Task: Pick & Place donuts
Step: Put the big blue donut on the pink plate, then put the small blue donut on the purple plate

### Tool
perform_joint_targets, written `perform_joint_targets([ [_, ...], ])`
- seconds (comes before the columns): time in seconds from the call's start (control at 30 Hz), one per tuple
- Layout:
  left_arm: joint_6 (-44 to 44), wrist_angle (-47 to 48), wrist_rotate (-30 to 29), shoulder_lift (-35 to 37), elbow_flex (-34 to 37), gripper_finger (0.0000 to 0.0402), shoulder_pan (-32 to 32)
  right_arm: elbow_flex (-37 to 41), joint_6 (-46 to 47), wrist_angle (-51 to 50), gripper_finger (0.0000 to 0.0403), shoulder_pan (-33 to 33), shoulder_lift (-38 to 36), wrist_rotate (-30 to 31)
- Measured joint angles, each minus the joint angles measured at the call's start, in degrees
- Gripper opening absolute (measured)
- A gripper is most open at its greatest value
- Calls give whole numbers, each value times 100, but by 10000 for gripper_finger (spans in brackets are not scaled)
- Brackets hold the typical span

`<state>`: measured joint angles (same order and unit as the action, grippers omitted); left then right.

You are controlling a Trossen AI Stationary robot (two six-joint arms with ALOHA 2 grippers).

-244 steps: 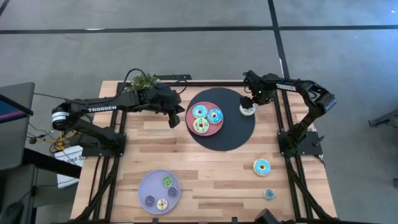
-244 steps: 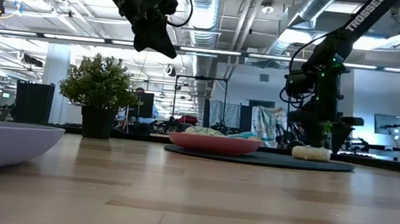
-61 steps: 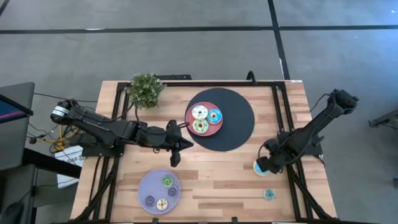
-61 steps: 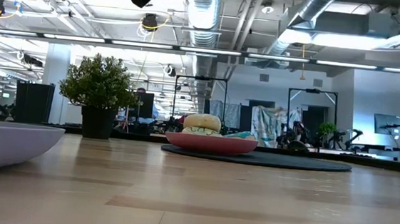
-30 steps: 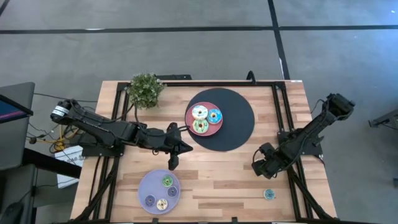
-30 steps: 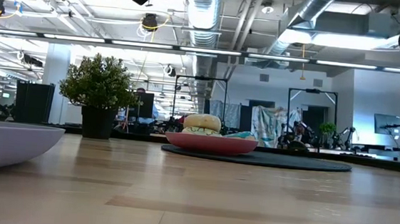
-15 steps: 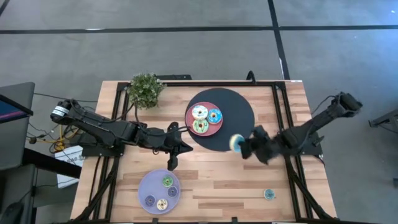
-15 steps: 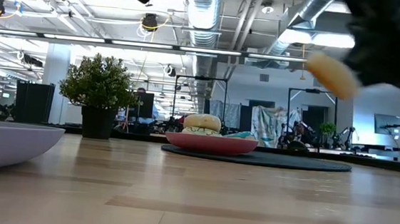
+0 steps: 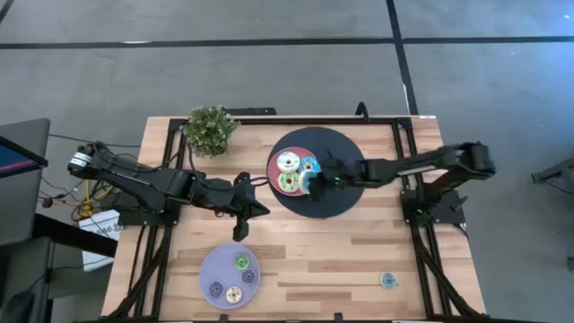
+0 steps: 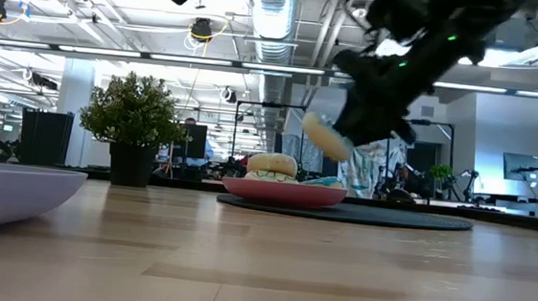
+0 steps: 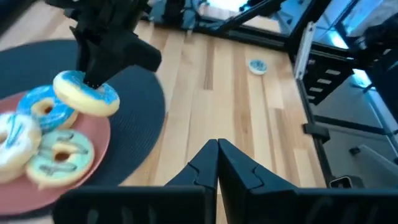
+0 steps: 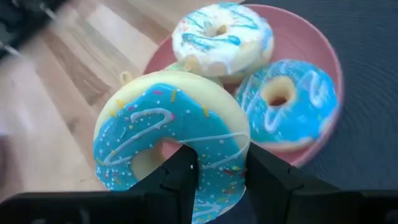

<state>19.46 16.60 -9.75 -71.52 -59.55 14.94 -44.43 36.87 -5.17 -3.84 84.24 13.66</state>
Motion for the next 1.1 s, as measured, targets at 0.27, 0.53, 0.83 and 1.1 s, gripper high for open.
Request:
perform_joint_targets([
  [0.27,330,612,-12,152,2,0,122,-1201,-589,-1188,113,-250,1160,63],
  [0.53,310,901,-384,341,2,0,165,-1620,-801,-1738,133,-382,1522,204],
  [0.83,285,1011,-464,384,4,0,164,-1632,-887,-1710,207,-422,1315,458],
  [1.1,288,963,-523,384,4,0,164,-1652,-886,-2115,247,-430,1315,303],
])
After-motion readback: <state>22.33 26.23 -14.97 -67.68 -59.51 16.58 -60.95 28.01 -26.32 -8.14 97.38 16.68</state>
